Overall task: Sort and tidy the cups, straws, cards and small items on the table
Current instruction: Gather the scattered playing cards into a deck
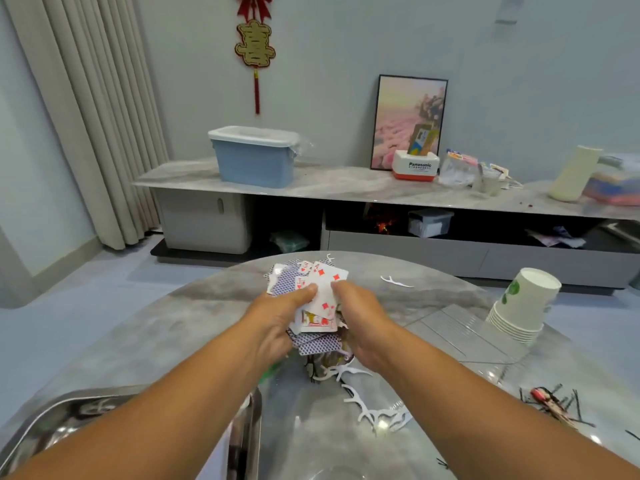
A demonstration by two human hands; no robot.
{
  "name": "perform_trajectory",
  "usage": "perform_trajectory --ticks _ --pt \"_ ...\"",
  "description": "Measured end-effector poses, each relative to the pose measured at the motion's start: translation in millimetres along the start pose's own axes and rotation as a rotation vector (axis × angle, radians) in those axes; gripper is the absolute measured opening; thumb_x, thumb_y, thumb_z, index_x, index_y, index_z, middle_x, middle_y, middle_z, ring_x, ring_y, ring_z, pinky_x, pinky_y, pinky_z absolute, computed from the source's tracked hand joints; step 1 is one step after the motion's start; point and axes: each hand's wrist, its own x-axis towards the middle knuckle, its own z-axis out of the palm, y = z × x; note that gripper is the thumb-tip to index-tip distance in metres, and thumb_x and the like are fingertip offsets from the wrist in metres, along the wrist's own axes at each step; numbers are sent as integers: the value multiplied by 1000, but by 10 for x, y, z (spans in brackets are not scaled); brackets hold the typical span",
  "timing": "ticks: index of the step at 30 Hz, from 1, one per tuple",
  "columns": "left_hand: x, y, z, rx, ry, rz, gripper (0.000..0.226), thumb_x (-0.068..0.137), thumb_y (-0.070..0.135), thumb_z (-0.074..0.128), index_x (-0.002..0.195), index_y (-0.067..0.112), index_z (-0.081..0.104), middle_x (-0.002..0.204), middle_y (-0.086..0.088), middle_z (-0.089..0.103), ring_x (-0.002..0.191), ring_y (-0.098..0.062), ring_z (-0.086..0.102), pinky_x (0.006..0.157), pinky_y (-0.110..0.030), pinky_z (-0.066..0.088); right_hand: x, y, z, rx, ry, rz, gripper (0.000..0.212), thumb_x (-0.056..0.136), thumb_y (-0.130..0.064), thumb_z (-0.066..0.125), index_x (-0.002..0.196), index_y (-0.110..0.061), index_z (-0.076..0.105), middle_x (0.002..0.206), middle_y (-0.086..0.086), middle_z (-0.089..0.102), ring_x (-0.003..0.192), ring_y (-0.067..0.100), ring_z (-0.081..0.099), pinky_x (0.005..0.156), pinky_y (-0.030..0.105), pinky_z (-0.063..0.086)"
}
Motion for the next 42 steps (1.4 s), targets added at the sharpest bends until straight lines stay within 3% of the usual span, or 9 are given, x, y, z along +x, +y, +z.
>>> perform_trajectory --ticks 3,7,13,18,21,29,32,35,42 --pt "245 148 -217 5 94 17 27 90 2 70 115 -4 62 93 -26 75 71 -38 75 53 -53 60 202 -38 20 -355 85 -165 37 106 -34 32 104 -17 65 106 8 68 101 24 62 95 43 48" --pt "564 337 -554 95 171 27 20 89 4 72 106 -3 62 76 -20 75 59 -31 74 44 -42 58 745 19 -123 -772 336 -131 54 105 -41 29 149 -12 41 156 14 34 142 34 33 117 48 27" --pt "848 246 -714 302 142 -103 20 88 6 74 102 -3 63 68 -19 73 49 -29 70 42 -37 58 1436 96 -218 -864 648 291 64 100 -36 47 153 -7 27 156 16 21 139 40 25 118 56 24" --pt "1059 288 -821 319 118 -141 21 85 4 77 100 -3 64 72 -18 75 52 -28 72 52 -39 62 1749 75 -448 -1026 670 402 66 102 -35 45 156 -5 24 155 21 23 142 40 22 120 56 19" --pt "1117 310 -927 332 94 -187 33 79 5 82 107 -1 67 83 -18 77 62 -29 75 65 -41 63 1785 101 -504 -1083 605 318 61 102 -39 25 152 -6 33 153 22 33 141 40 26 118 56 21" --pt "1143 429 -998 247 105 -229 42 76 4 83 113 -2 66 86 -23 76 62 -33 75 44 -44 58 1598 152 -322 -760 296 -232 61 106 -52 30 119 -11 73 115 13 64 107 34 57 97 40 43" --pt "1126 414 -1031 199 100 -209 39 78 3 82 113 -3 66 86 -23 76 61 -33 74 44 -46 58 1704 123 -242 -704 229 -364 59 107 -47 35 125 2 63 133 18 62 124 35 54 104 42 39" --pt "1114 385 -1045 180 86 -187 35 80 2 80 111 -4 66 88 -24 76 62 -33 74 50 -51 60 1905 71 -163 -956 15 -381 52 110 -40 31 148 -10 48 160 8 37 150 23 28 118 32 20" --pt "1166 384 -1019 199 126 -193 27 80 0 80 101 -4 63 70 -23 73 50 -33 71 35 -40 52 1986 106 -266 -1250 -151 -370 52 111 -39 25 158 -19 32 168 -5 20 154 13 17 119 22 5"
